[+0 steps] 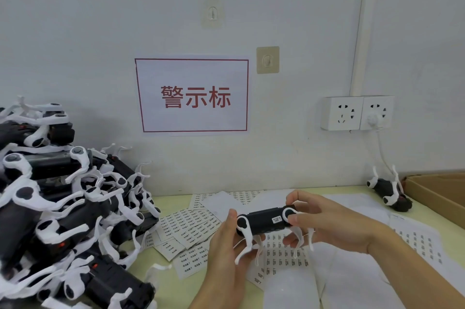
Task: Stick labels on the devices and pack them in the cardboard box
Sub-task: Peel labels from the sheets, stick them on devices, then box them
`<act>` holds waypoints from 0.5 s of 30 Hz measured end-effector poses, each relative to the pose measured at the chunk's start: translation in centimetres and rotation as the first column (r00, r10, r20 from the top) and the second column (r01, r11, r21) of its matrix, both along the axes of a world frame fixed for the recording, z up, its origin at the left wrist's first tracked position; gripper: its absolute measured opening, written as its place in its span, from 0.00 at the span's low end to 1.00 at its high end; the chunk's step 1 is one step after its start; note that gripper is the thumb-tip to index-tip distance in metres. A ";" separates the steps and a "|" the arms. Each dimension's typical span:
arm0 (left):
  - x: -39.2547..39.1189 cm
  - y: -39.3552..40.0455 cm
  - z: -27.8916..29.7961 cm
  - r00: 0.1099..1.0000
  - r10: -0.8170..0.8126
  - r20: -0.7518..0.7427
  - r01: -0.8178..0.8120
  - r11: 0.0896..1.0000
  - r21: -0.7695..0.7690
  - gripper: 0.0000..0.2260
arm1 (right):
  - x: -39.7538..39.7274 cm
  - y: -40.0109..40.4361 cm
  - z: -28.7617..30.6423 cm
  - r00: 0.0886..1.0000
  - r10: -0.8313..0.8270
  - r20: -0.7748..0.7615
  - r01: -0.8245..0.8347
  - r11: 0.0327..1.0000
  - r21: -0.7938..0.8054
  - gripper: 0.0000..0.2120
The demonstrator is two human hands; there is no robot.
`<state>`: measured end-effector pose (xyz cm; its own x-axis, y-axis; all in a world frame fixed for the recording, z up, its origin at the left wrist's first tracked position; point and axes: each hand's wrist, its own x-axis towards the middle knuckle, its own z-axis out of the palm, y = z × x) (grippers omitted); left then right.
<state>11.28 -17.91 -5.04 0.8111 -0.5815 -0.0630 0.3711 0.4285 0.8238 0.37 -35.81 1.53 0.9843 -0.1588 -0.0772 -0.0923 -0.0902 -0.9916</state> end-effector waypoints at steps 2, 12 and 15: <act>-0.1 0.0 0.0 1.000 -0.005 0.016 0.005 1.000 0.010 0.30 | 0.0 0.1 0.2 1.000 -0.001 -0.003 0.001 1.000 -0.016 0.09; 0.0 0.3 -0.3 0.986 -0.084 0.146 0.082 0.996 0.019 0.26 | -0.1 2.1 1.9 0.985 -0.075 -0.154 -0.002 0.895 -0.447 0.15; 0.4 0.4 -0.7 0.983 -0.062 0.171 0.063 0.998 0.001 0.24 | 1.0 3.2 1.6 0.987 -0.002 -0.160 -0.101 0.770 -0.630 0.14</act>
<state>11.67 -17.56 -5.74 0.7716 -0.6315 0.0765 0.2512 0.4130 0.8754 1.40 -32.57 3.18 0.9780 -0.1730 -0.1166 -0.2055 -0.7021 -0.6818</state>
